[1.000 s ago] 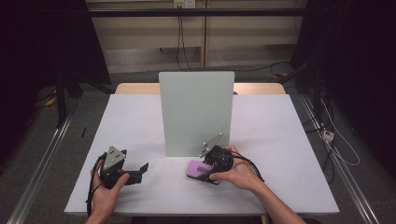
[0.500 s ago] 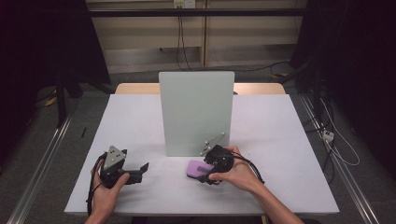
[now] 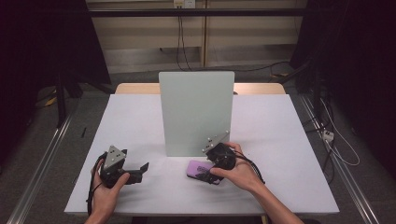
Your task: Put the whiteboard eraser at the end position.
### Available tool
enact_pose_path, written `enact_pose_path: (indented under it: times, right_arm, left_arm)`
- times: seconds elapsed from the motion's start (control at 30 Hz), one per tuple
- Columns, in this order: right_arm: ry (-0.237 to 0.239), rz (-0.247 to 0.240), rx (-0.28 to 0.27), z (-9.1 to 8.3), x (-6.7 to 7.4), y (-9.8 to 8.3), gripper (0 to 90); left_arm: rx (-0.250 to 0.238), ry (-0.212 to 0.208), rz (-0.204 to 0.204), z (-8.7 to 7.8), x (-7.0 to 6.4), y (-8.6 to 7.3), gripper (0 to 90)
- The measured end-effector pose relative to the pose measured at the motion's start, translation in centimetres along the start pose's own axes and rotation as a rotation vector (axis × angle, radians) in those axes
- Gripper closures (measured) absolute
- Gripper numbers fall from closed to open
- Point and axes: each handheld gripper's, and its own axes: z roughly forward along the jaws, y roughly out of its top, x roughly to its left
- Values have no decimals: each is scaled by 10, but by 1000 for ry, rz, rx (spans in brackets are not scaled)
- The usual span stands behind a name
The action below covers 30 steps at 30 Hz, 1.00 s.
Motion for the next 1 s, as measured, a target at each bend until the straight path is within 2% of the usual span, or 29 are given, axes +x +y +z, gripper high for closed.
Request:
enact_pose_path:
  times: [0.17, 0.3, 1.0]
  right_arm:
    - [-13, 15, -31, -3, 2, 1, 81]
    - [-42, 19, -65, -7, 2, 2, 87]
    - [-172, 157, -218, -26, -3, -20, 95]
  left_arm:
    - [0, -1, -1, 0, 0, 0, 54]
    - [-2, -2, -3, 0, 0, 0, 54]
    - [-3, -6, -14, 0, -1, 1, 53]
